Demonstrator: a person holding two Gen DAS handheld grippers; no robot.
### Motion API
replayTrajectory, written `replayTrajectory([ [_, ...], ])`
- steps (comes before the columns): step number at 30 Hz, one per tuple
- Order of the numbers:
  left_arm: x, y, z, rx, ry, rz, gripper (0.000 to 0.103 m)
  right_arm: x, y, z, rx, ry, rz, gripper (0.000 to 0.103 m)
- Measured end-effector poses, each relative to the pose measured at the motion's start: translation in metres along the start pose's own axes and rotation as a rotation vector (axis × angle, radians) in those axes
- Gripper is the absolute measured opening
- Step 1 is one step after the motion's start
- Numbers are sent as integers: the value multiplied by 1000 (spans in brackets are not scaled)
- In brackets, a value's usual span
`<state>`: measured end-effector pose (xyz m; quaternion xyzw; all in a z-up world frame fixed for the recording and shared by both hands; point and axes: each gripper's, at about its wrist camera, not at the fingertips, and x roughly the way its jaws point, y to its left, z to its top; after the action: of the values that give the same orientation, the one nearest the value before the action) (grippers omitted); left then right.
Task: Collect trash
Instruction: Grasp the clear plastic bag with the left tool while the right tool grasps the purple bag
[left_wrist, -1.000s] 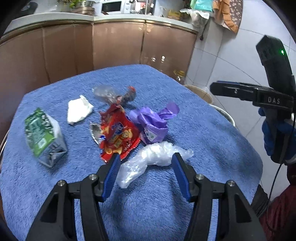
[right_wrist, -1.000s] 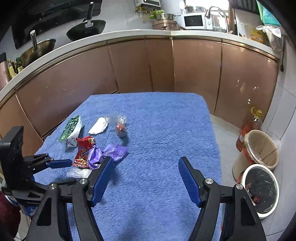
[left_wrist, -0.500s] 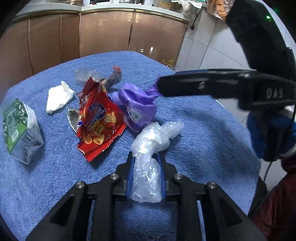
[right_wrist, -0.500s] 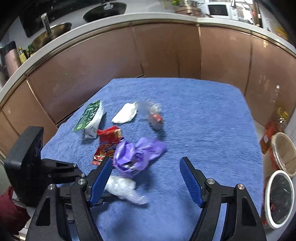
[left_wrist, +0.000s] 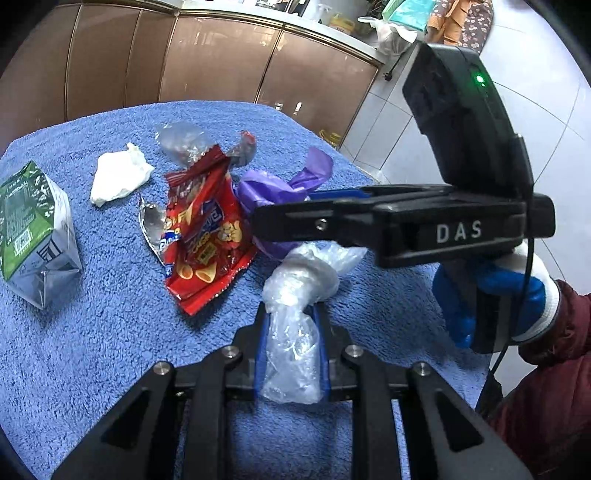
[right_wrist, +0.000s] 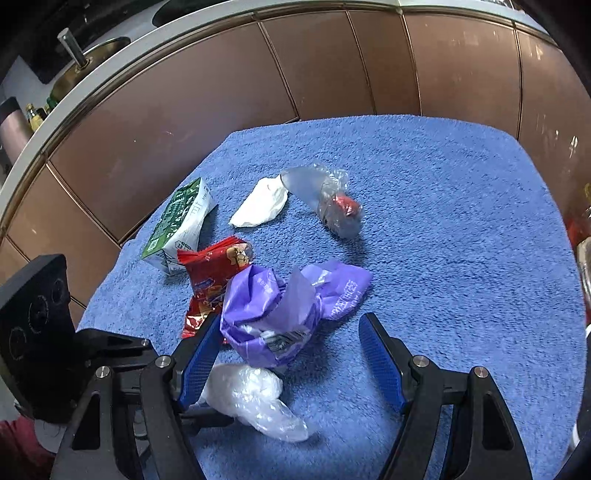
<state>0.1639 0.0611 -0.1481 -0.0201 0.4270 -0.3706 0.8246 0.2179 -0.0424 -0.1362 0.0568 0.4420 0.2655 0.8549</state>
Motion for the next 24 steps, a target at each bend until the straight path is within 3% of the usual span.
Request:
replayTrajectory([
  [5,1,-4,3,-1,1,5,20,8,1,4,6,1,14,71],
  [9,4,-1,5,-5,-4,8,20,9,-7,3,35,-3,21,45],
  [10,7,3,5,-5,-4,7,20,8,-10,2,35,-8,16,43],
  [24,-11,-3,-3,-17,-31,66,11,-50,-9,-8,-36,-120,-48,40],
])
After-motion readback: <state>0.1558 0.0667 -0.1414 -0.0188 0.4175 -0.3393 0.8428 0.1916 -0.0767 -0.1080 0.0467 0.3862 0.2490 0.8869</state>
